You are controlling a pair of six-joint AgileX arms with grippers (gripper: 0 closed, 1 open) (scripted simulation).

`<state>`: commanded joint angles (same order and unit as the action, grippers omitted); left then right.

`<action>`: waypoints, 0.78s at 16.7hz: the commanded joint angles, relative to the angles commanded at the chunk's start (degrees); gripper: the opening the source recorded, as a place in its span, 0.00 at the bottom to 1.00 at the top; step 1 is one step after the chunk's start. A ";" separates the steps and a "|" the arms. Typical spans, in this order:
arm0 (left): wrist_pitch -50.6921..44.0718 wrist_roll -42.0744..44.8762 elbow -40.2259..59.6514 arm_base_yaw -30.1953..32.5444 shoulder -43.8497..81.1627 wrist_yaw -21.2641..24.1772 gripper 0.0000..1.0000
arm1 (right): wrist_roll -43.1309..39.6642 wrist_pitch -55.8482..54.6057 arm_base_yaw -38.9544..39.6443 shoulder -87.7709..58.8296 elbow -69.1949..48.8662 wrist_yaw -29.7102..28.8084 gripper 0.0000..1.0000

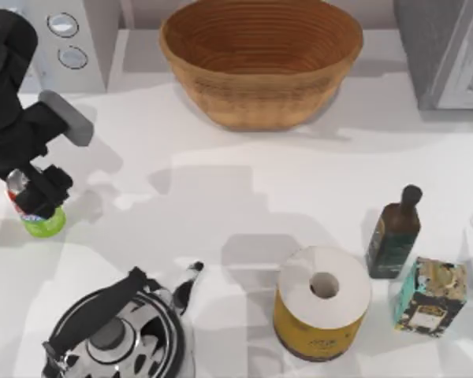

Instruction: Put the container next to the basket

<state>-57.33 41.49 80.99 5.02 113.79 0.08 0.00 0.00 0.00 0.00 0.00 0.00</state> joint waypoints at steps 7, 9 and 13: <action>0.00 0.00 0.00 0.00 0.00 0.00 0.00 | 0.00 0.00 0.00 0.00 0.00 0.00 1.00; 0.00 0.00 0.00 0.00 0.00 0.00 0.00 | 0.00 0.00 0.00 0.00 0.00 0.00 1.00; 0.00 0.00 0.00 0.00 0.00 0.00 0.00 | 0.00 0.00 0.00 0.00 0.00 0.00 1.00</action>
<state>-57.33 41.49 80.99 5.02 113.79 0.08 0.00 0.00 0.00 0.00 0.00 0.00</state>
